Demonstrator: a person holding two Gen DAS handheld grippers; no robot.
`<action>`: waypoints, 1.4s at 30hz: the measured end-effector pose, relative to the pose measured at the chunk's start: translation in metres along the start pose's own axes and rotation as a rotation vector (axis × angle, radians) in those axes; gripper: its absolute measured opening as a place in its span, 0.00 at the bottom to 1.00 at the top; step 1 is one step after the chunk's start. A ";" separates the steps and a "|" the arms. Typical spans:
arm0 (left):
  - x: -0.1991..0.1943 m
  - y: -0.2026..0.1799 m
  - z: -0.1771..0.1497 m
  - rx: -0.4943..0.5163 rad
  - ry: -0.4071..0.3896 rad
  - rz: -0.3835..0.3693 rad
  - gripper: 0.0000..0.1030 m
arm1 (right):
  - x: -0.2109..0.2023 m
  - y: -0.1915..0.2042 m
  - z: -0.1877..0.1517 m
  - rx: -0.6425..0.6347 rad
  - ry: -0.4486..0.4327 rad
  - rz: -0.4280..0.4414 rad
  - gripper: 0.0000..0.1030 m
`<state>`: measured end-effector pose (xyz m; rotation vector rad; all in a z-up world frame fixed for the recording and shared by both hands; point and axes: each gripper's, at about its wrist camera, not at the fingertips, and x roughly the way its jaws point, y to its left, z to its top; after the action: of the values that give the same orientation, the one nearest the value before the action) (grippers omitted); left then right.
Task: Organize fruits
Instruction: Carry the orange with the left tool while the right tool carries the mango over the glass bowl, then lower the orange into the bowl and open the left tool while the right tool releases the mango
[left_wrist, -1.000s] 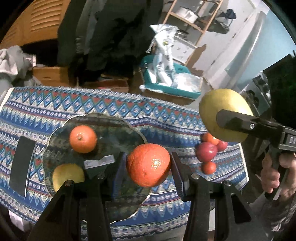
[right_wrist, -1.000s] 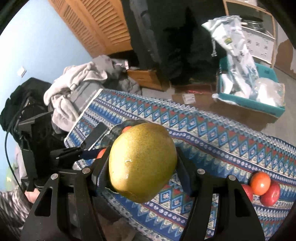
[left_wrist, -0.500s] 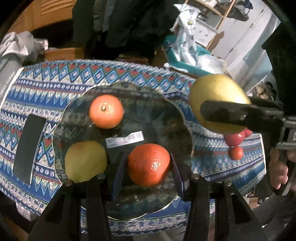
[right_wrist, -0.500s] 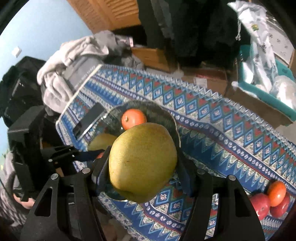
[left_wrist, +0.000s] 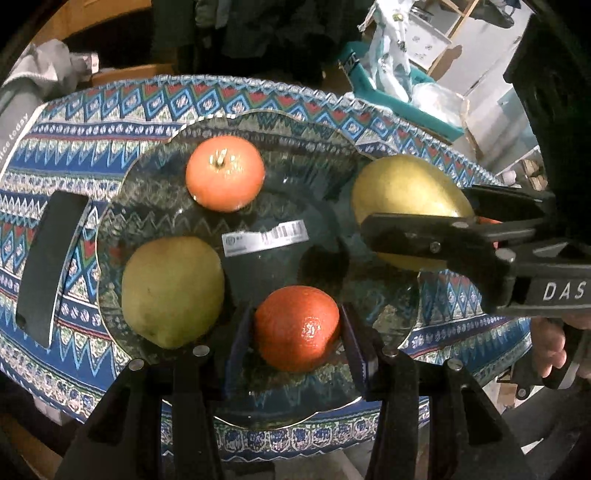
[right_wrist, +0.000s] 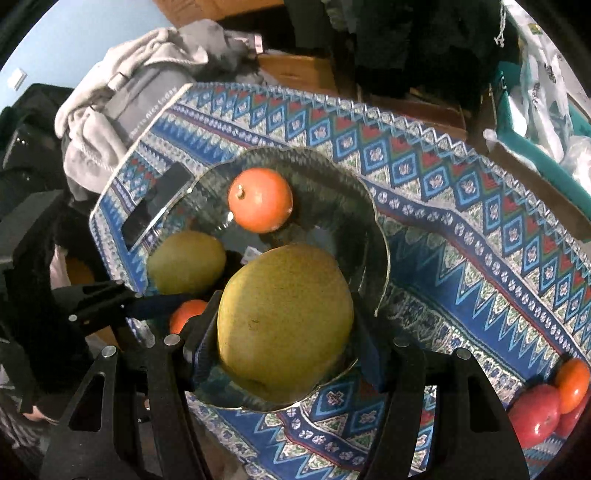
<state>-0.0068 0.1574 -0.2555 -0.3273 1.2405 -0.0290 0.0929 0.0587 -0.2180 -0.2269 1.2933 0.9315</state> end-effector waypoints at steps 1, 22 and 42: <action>0.002 0.001 0.000 -0.005 0.011 -0.001 0.47 | 0.003 0.000 -0.001 0.001 0.006 -0.004 0.63; 0.026 0.014 -0.005 -0.047 0.117 0.066 0.52 | 0.020 -0.007 -0.008 0.013 0.042 -0.004 0.63; -0.002 0.008 0.000 -0.081 0.082 0.054 0.68 | 0.005 -0.001 -0.011 -0.006 0.011 -0.052 0.60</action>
<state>-0.0090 0.1654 -0.2555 -0.3653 1.3337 0.0547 0.0856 0.0540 -0.2263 -0.2694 1.2890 0.8914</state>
